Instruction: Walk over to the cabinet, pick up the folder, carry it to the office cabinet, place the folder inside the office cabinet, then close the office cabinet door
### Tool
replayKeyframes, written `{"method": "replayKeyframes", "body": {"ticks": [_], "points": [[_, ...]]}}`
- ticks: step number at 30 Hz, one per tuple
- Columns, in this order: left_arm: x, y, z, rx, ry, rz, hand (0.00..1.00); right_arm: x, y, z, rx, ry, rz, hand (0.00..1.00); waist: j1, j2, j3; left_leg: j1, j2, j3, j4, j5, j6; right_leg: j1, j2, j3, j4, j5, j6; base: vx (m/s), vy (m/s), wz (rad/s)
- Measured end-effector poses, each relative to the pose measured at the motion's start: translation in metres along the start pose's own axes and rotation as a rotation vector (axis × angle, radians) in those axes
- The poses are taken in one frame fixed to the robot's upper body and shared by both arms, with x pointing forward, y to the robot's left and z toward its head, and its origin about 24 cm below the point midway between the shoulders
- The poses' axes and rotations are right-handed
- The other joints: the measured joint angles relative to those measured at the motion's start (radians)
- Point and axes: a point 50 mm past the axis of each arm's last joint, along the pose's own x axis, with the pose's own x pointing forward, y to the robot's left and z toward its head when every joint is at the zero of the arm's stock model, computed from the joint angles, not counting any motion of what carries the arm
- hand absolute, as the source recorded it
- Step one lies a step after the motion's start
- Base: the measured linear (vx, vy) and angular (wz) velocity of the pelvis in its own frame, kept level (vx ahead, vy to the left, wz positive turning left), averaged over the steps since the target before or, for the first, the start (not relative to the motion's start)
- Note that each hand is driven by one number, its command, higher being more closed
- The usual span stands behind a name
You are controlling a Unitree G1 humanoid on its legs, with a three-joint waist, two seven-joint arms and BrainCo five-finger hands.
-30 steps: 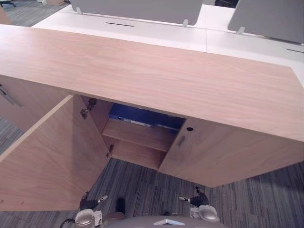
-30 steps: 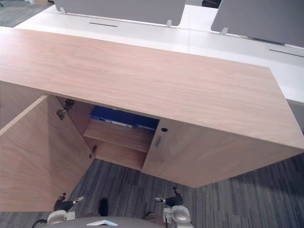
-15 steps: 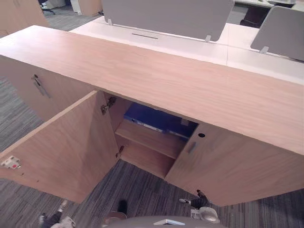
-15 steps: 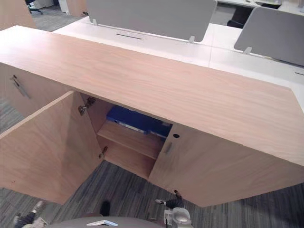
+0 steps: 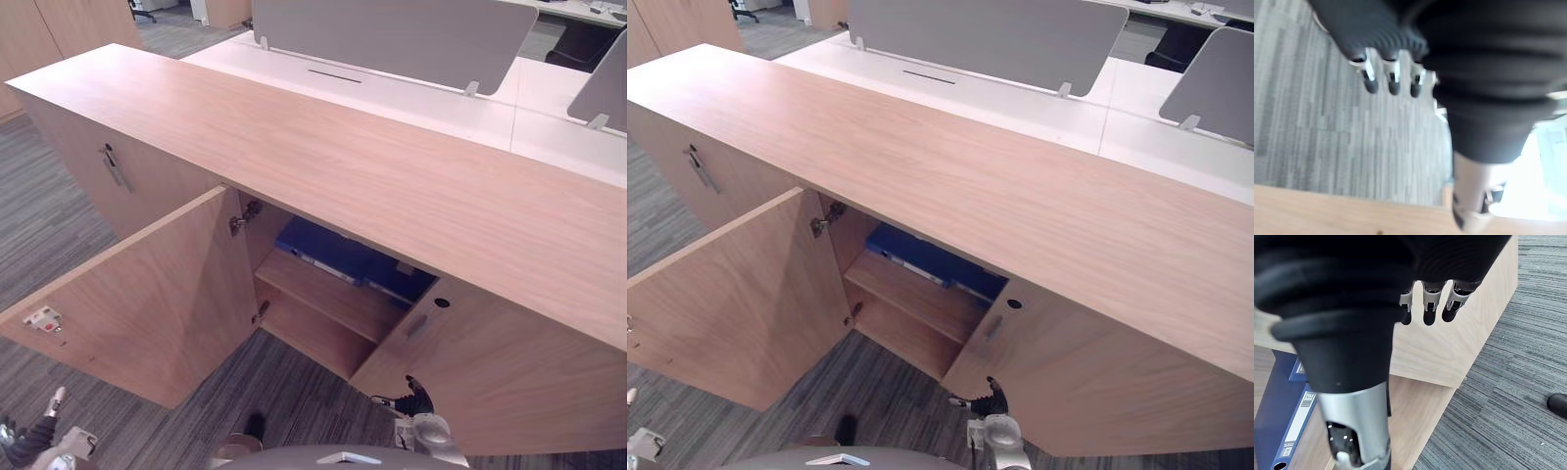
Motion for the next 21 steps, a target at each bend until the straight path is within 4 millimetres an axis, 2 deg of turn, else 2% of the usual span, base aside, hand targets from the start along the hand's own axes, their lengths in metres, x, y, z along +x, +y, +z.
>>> {"method": "replayKeyframes", "body": {"ticks": [3, 8, 13, 18, 21], "points": [[0.005, -0.011, 0.017, 0.013, -0.062, -0.075, 0.0, 0.0, 0.0, 0.001, -0.011, -0.003, 0.005, 0.0, 0.0, 0.006, 0.004, 0.001, 0.003, 0.0, 0.0, 0.0, 0.0, -0.001, 0.003, 0.003, 0.001, 0.0, -0.003, -0.06, -0.024, -0.01], [0.007, -0.031, 0.033, 0.049, -0.13, -0.164, 0.0, 0.0, -0.001, 0.0, -0.011, -0.001, 0.006, 0.0, -0.001, 0.007, 0.006, 0.002, 0.011, 0.004, 0.0, 0.0, 0.0, -0.005, 0.007, 0.013, -0.007, -0.007, -0.015, -0.07, -0.015, -0.04], [0.009, -0.042, 0.041, 0.074, -0.164, -0.206, 0.0, 0.0, -0.003, -0.001, -0.015, 0.002, 0.001, 0.0, -0.006, 0.0, 0.008, -0.006, 0.016, 0.008, 0.0, -0.005, -0.004, -0.01, 0.012, 0.023, -0.012, -0.007, -0.016, -0.03, -0.015, -0.03], [0.013, -0.052, 0.059, 0.15, -0.237, -0.261, 0.0, -0.002, -0.004, -0.006, -0.017, 0.014, 0.01, 0.0, -0.007, 0.0, 0.008, -0.005, 0.02, 0.02, 0.0, -0.005, -0.005, -0.013, 0.019, 0.042, -0.019, 0.009, -0.011, 0.04, -0.022, -0.09], [0.011, -0.058, 0.057, 0.159, -0.236, -0.276, 0.0, -0.003, -0.005, -0.011, -0.02, 0.026, 0.006, 0.0, -0.004, -0.001, 0.009, -0.001, 0.021, 0.03, 0.0, -0.006, -0.007, -0.01, 0.02, 0.046, -0.022, 0.01, -0.012, 0.01, -0.007, -0.02]]}}
